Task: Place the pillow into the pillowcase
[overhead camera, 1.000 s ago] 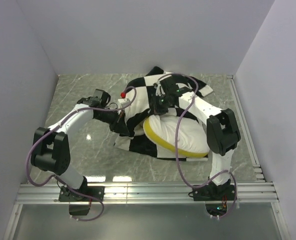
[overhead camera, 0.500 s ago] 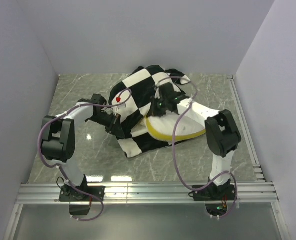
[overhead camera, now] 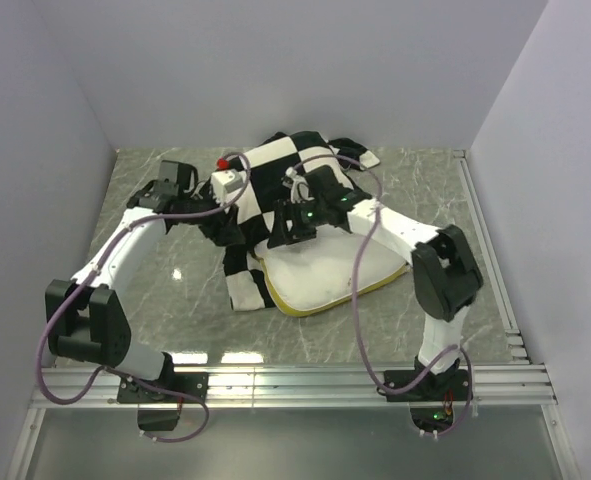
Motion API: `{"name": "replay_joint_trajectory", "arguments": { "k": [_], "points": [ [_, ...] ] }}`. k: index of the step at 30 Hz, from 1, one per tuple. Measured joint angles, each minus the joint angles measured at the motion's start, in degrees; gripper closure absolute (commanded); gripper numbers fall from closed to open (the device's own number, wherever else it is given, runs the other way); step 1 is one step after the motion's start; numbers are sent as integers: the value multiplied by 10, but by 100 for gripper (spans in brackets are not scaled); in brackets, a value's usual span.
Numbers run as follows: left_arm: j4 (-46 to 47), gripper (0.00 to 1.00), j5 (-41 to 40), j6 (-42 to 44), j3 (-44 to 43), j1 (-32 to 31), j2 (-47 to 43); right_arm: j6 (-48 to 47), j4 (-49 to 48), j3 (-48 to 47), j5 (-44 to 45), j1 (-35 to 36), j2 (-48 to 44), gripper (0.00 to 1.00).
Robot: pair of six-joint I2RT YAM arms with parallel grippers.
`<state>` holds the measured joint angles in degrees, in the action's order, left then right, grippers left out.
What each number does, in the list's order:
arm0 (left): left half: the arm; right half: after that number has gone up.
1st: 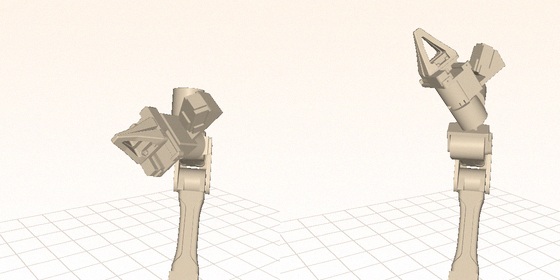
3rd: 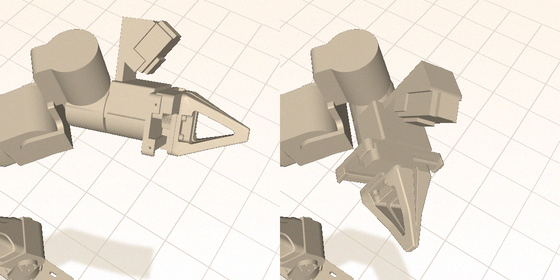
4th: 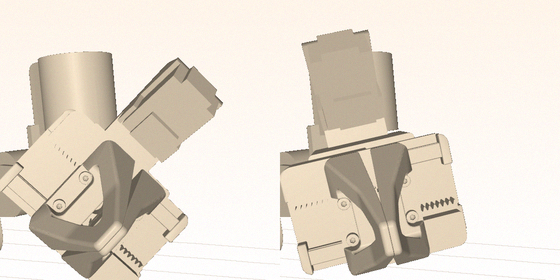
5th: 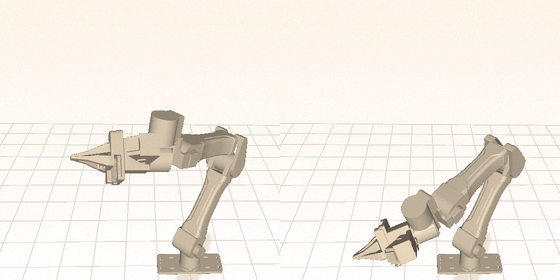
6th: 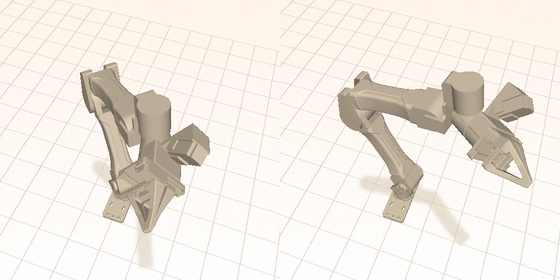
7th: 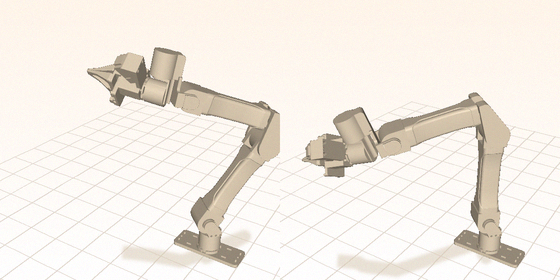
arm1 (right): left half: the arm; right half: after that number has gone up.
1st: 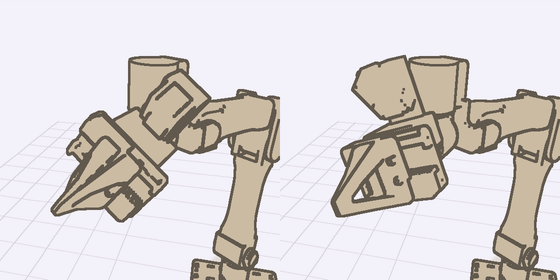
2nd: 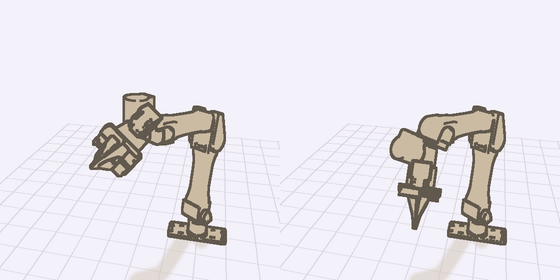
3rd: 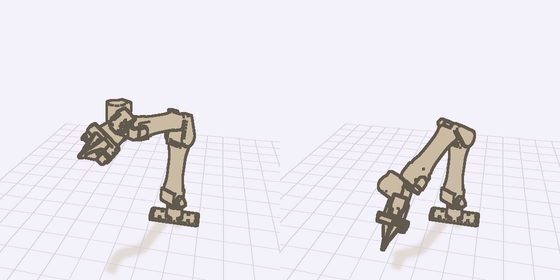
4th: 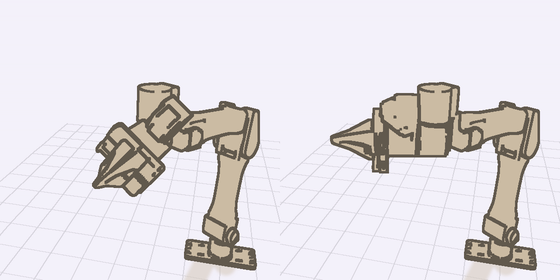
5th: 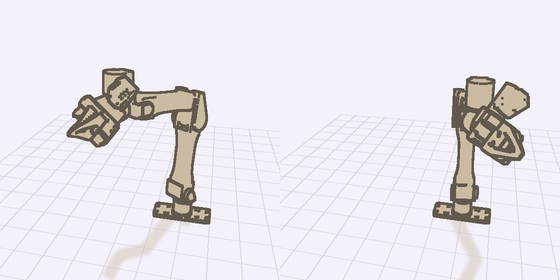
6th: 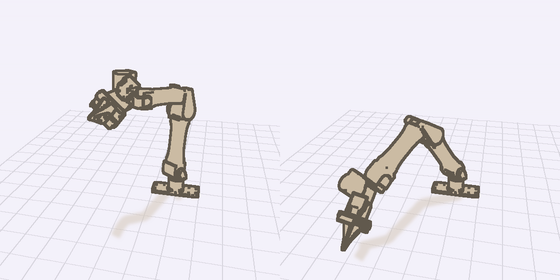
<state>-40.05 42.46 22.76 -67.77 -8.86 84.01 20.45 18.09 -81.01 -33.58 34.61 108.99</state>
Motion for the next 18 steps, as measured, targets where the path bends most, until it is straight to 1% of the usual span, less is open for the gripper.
{"name": "replay_joint_trajectory", "arguments": {
  "k": [4,7,8,11,13,14,15,17,18],
  "points": [
    [66,35,-46,-3,-49,-47,33,-51,64,0,-21,-30,-88,29],
    [108,36,-90,-11,-76,-81,91,-82,108,0,-31,-78,-147,34],
    [119,37,-104,-12,-84,-93,110,-88,117,4,-32,-97,-159,38],
    [141,40,-143,-13,-106,-130,167,-98,128,49,-37,-144,-174,46],
    [148,44,-166,-13,-123,-152,203,-98,128,101,-40,-163,-171,49],
    [152,48,-177,-13,-129,-161,217,-98,132,130,-40,-167,-165,50],
    [155,60,-189,-13,-136,-169,232,-99,134,156,-40,-168,-158,51],
    [153,77,-210,-16,-149,-184,256,-98,137,188,-42,-167,-136,55],
    [148,91,-216,-15,-159,-189,267,-97,133,192,-45,-166,-124,57]
  ]
}}
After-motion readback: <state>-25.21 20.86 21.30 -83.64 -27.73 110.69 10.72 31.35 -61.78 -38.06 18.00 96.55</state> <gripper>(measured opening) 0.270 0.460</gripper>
